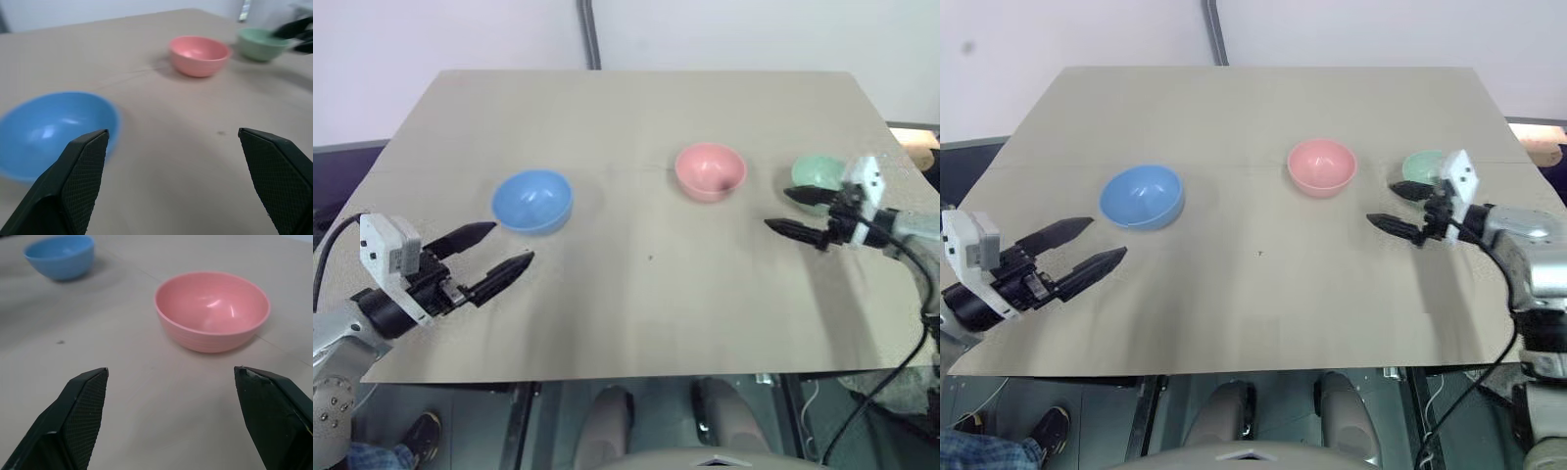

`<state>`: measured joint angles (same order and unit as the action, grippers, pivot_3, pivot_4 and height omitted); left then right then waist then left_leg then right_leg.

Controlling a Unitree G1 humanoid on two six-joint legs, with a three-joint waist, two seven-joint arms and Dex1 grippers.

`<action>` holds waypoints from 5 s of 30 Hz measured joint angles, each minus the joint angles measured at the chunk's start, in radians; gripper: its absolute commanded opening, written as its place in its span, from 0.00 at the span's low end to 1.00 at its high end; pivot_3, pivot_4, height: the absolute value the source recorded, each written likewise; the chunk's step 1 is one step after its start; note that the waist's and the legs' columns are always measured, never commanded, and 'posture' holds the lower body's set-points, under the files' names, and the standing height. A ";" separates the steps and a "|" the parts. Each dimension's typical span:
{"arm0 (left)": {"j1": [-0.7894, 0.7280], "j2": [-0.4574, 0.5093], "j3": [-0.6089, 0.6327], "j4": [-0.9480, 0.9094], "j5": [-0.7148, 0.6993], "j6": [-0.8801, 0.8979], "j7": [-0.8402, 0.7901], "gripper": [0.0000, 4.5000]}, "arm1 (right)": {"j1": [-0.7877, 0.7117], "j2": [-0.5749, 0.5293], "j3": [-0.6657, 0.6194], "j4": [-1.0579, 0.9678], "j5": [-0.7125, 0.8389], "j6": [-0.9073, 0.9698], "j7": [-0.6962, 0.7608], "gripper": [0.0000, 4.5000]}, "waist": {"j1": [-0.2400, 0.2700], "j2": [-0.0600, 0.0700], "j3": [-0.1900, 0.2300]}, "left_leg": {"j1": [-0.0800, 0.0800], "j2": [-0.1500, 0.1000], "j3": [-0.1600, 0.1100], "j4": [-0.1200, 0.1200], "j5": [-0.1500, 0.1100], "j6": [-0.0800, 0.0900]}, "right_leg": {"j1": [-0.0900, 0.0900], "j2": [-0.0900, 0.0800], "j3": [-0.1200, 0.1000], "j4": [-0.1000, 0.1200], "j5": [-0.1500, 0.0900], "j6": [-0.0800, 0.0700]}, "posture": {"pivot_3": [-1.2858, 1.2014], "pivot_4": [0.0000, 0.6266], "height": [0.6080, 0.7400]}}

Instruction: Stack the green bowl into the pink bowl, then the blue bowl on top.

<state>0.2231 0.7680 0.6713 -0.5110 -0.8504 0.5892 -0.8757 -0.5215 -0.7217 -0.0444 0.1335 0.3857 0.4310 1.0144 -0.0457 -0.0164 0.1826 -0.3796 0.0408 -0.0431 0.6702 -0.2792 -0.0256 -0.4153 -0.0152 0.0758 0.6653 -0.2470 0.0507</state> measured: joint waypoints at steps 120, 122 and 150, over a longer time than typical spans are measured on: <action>-0.033 0.077 -0.063 0.075 -0.042 0.002 -0.199 1.00 | -0.106 -0.136 0.069 0.235 -0.371 0.046 -0.096 0.69 | 0.003 0.002 0.001 | -0.004 -0.001 -0.003 -0.002 0.000 0.000 | -0.002 -0.001 -0.003 -0.003 0.000 -0.001 | 0.52 0.24 1.00; -0.024 0.082 -0.063 0.063 -0.051 0.007 -0.214 1.00 | -0.115 -0.143 0.092 0.236 -0.388 0.054 -0.084 0.69 | 0.003 0.002 0.001 | -0.004 -0.001 -0.003 -0.002 0.000 0.000 | -0.002 -0.001 -0.003 -0.003 0.000 -0.001 | 0.52 0.24 1.00; -0.017 0.084 -0.074 0.031 -0.075 0.016 -0.229 1.00 | -0.094 -0.116 0.216 -0.183 -0.357 -0.036 0.113 0.01 | 0.001 0.003 0.002 | -0.003 0.000 -0.004 -0.002 0.000 0.000 | -0.002 0.000 -0.004 -0.001 0.000 0.000 | 0.52 0.24 1.00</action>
<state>0.2057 0.8524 0.5977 -0.4798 -0.9253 0.6052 -1.1045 -0.6151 -0.8379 0.1716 -0.0495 0.0288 0.3953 1.1278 -0.0448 -0.0129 0.1847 -0.3827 0.0408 -0.0474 0.6686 -0.2796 -0.0251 -0.4172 -0.0154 0.0721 0.6638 -0.2471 0.0502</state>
